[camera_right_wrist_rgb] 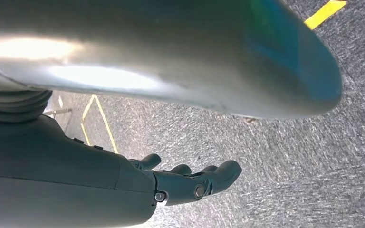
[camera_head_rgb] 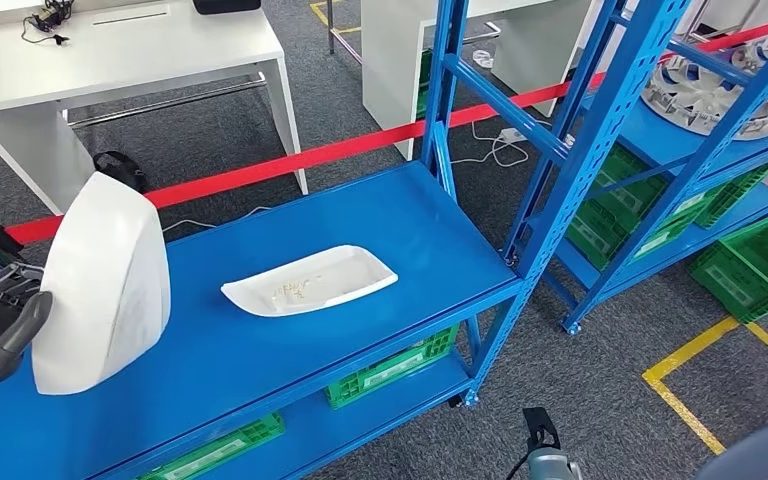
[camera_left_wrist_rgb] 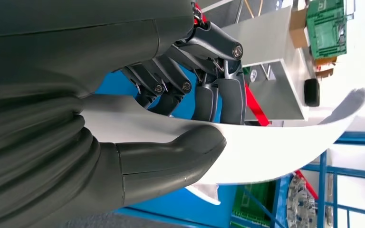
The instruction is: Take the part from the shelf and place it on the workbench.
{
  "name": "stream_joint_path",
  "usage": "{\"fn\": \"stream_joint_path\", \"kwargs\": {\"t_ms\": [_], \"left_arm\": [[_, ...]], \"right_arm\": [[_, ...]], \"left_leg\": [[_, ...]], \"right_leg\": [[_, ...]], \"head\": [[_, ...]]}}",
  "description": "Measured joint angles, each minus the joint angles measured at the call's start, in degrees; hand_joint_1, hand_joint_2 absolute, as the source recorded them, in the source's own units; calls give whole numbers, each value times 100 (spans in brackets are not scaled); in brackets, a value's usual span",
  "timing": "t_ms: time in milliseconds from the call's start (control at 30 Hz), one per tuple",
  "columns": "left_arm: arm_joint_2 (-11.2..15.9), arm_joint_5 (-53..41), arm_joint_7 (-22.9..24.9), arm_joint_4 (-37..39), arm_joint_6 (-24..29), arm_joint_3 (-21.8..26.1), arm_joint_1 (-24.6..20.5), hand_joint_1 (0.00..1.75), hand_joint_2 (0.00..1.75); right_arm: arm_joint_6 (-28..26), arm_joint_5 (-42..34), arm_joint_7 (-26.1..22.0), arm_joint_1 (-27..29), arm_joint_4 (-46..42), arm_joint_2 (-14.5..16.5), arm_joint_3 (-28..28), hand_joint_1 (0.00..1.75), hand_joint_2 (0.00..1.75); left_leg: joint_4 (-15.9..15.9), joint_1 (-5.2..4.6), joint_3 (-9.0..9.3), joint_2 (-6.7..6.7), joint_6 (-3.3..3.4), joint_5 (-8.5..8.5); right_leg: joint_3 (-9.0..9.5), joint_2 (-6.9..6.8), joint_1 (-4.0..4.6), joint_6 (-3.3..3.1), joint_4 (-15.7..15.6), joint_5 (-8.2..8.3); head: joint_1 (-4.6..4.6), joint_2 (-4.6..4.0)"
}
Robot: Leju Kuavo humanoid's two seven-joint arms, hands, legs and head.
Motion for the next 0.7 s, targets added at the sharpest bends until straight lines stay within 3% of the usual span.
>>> {"fn": "stream_joint_path", "kwargs": {"t_ms": [33,67,133,200,333,400,467,500,533,567,600,633,700], "left_arm": [[1,1,9,-32,-4,-3,40,175,175],[3,4,21,-67,-11,-5,73,175,175],[9,26,42,-147,-28,-8,112,175,175],[30,70,58,-225,-43,-9,133,175,175],[171,163,48,-472,-106,-7,291,175,175],[264,196,52,-587,-127,-6,386,175,175],[332,242,73,-657,-141,-5,424,175,175],[359,276,83,-672,-163,-6,432,175,175],[388,314,91,-679,-192,-7,438,175,175],[416,347,93,-679,-224,-7,440,175,175],[442,376,91,-680,-256,-8,439,175,175],[470,397,85,-682,-281,-7,433,175,175],[520,440,51,-695,-334,-7,412,175,175]], "right_arm": [[0,-1,-6,1,0,0,-1,0,0],[-1,-3,-5,0,0,1,-2,0,0],[-4,-15,3,-11,1,1,-10,0,0],[-8,-34,-1,-21,2,3,-25,0,0],[-14,-46,-14,-22,2,17,-67,0,0],[-20,-48,-18,-11,2,25,-90,0,0],[-34,-54,-20,-3,2,25,-113,0,0],[-40,-55,-19,-2,2,25,-121,0,0],[-43,-52,-15,-2,2,25,-127,0,0],[-44,-48,-12,-2,2,27,-130,0,0],[-44,-45,-10,-2,2,31,-131,0,0],[-44,-44,-10,-3,2,38,-131,0,0],[-54,-46,-14,-3,2,69,-134,0,0]], "left_leg": [[20,1,-23,1,-5,3],[48,7,-51,0,-14,7],[130,22,-124,-6,-59,14],[204,15,-189,-23,-133,29],[234,16,-258,-36,-305,56],[583,40,-396,-29,-373,-305],[1296,57,-601,-27,-419,-829],[1607,61,-657,-27,-428,-980],[1767,62,-635,-27,-424,-1014],[1726,60,-509,-28,-406,-942],[1489,54,-283,-28,-372,-816],[1098,35,31,-30,-319,-727],[339,-20,595,-23,-233,-719]], "right_leg": [[-28,-2,2,1,83,30],[50,-4,0,2,-50,156],[416,-10,-4,-6,-725,461],[610,9,12,-74,-1139,617],[513,22,20,-281,-1183,708],[424,12,10,-357,-1208,811],[294,5,23,-383,-1210,916],[221,0,33,-385,-1208,970],[148,-5,44,-387,-1207,1023],[78,-9,55,-387,-1207,1078],[12,-8,67,-384,-1207,1132],[-39,-8,73,-378,-1207,1185],[-89,-5,74,-337,-1224,1284]], "head": [[-1,0],[-1,0],[1,0],[0,0],[-4,0],[-13,0],[-18,0],[-17,0],[-18,0],[-19,0],[-18,0],[-17,0],[-13,0]]}}
